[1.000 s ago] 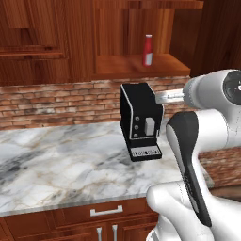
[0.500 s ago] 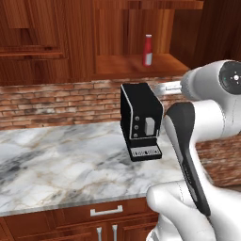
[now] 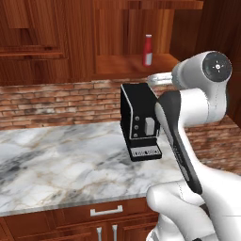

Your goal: Take 2 condiments from the cabinet and move them on the counter near the stove.Make sure the condiments are lined up with each other, next to each other.

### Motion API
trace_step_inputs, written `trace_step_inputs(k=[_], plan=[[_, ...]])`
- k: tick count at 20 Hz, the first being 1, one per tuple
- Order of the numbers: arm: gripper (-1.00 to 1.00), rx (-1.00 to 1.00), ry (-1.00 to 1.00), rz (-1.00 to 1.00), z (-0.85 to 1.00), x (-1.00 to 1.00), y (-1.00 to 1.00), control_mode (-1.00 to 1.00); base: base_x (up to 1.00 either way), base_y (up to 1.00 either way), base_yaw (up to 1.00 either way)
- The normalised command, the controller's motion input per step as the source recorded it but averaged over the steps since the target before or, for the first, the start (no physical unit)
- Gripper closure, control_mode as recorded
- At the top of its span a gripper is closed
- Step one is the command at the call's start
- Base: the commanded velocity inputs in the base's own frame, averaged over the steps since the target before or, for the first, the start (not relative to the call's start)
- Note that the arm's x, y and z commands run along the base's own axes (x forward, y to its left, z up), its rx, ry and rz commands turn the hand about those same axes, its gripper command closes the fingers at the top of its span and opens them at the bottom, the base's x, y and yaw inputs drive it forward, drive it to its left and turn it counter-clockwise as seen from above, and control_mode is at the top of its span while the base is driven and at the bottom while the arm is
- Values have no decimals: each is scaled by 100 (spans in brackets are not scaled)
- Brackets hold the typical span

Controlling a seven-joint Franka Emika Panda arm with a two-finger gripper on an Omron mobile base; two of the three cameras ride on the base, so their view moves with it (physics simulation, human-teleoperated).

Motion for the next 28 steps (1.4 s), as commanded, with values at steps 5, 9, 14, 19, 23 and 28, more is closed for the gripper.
trace_step_inputs(k=[5,9,14,19,23,28], plan=[[-100,0,-2,-1,0,44,0,-100,0,0,0],[-100,1,0,-1,3,43,0,-100,0,0,0],[-100,3,0,-2,12,38,0,-100,0,0,0],[-100,1,0,-1,6,36,0,-100,0,0,0],[-100,0,0,0,0,34,0,-100,0,0,0],[-100,0,0,0,0,41,0,-100,0,0,0]])
